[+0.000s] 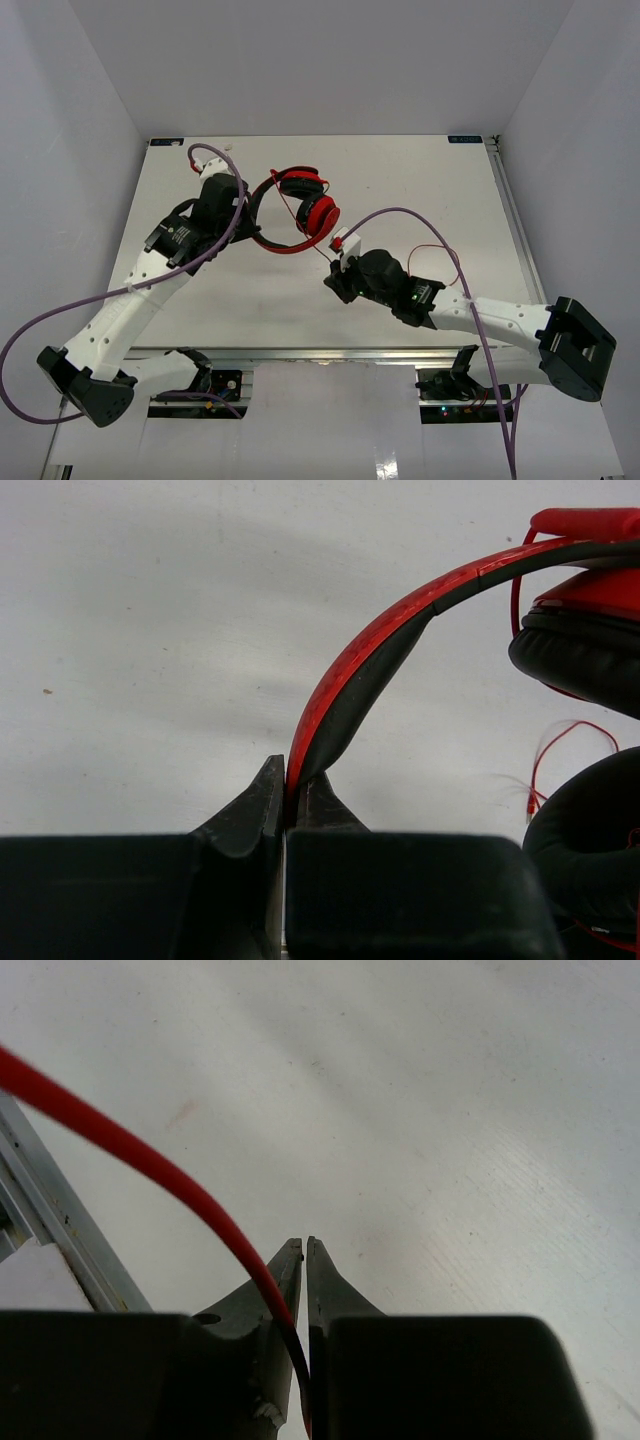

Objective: Wrap the headphones

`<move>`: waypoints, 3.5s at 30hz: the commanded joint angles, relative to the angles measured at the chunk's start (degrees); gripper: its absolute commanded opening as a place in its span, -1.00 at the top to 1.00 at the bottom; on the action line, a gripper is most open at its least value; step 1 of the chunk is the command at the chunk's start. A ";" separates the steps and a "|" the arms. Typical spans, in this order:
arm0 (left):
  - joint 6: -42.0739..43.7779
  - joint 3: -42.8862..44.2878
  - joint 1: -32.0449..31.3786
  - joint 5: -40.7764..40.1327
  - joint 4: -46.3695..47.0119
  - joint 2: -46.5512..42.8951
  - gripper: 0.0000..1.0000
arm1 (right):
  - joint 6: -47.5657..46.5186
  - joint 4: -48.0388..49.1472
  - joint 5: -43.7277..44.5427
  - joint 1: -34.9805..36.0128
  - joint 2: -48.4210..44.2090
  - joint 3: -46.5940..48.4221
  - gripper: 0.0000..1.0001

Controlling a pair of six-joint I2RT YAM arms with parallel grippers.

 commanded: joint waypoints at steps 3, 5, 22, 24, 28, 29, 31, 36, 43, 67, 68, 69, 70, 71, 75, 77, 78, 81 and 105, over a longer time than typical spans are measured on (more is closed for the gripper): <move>-0.74 0.64 0.40 7.34 5.10 -5.76 1.00 | 0.20 7.14 3.73 0.41 -0.24 -1.62 0.78; -0.73 0.10 0.32 10.17 6.10 -7.08 1.00 | 0.20 7.99 3.43 0.41 0.39 -1.71 0.79; 6.03 -4.29 0.40 27.01 11.64 -11.64 1.00 | 0.28 12.03 4.49 0.41 2.76 -3.47 0.83; 5.86 -4.18 0.40 28.57 11.72 -12.04 1.00 | 0.11 12.20 5.36 0.41 2.94 -3.64 0.80; 5.46 -3.17 0.35 29.31 11.07 -12.80 1.00 | -0.27 12.39 5.92 0.41 3.37 -3.70 0.78; 5.31 -2.82 0.32 29.38 10.77 -12.98 1.00 | -0.33 12.60 5.95 0.41 3.46 -3.75 0.77; 5.03 -2.07 0.39 29.31 10.02 -13.11 1.00 | -0.40 13.08 5.96 0.41 3.81 -3.88 0.76; 4.45 -0.07 0.40 29.73 8.74 -13.40 1.00 | -1.03 13.78 5.90 0.32 4.61 -3.99 0.75; 5.17 2.40 0.32 30.19 6.61 -14.63 1.00 | -1.38 14.23 6.12 -0.83 5.14 -4.70 0.75; 25.52 -3.36 -0.01 41.49 1.60 -15.26 1.00 | -3.57 1.35 -24.98 -33.53 14.70 18.03 0.85; 25.60 -3.83 -0.09 40.76 1.80 -14.32 1.00 | -4.32 -0.48 -26.33 -34.76 15.33 21.47 0.85; 25.70 -4.09 -0.12 39.89 1.95 -13.26 1.00 | -5.13 -2.97 -27.55 -35.86 16.26 24.00 0.85; 25.81 -4.21 -0.13 38.83 2.07 -12.13 1.00 | -5.91 -5.85 -28.67 -36.87 17.42 26.18 0.85; 25.85 -4.29 -0.17 37.07 2.19 -11.03 1.00 | -6.35 -8.44 -29.61 -37.77 18.75 29.94 0.85; 26.15 -5.05 -0.55 30.03 2.57 -7.01 1.00 | -8.01 -18.77 -32.44 -40.72 23.96 43.93 0.85; 26.07 -5.76 -0.99 27.63 2.87 -5.74 1.00 | -8.88 -21.82 -33.06 -41.56 25.70 49.28 0.85; 26.07 -6.07 -1.30 26.90 3.07 -5.21 1.00 | -9.29 -22.90 -33.34 -42.00 26.72 51.52 0.85; 26.07 -6.66 -2.40 23.50 3.11 -3.73 1.00 | -10.08 -27.15 -34.01 -43.00 29.21 58.47 0.85; 19.14 -2.72 -7.68 -9.03 -0.49 16.39 1.00 | -10.80 -32.20 -45.08 -32.13 24.40 52.92 0.85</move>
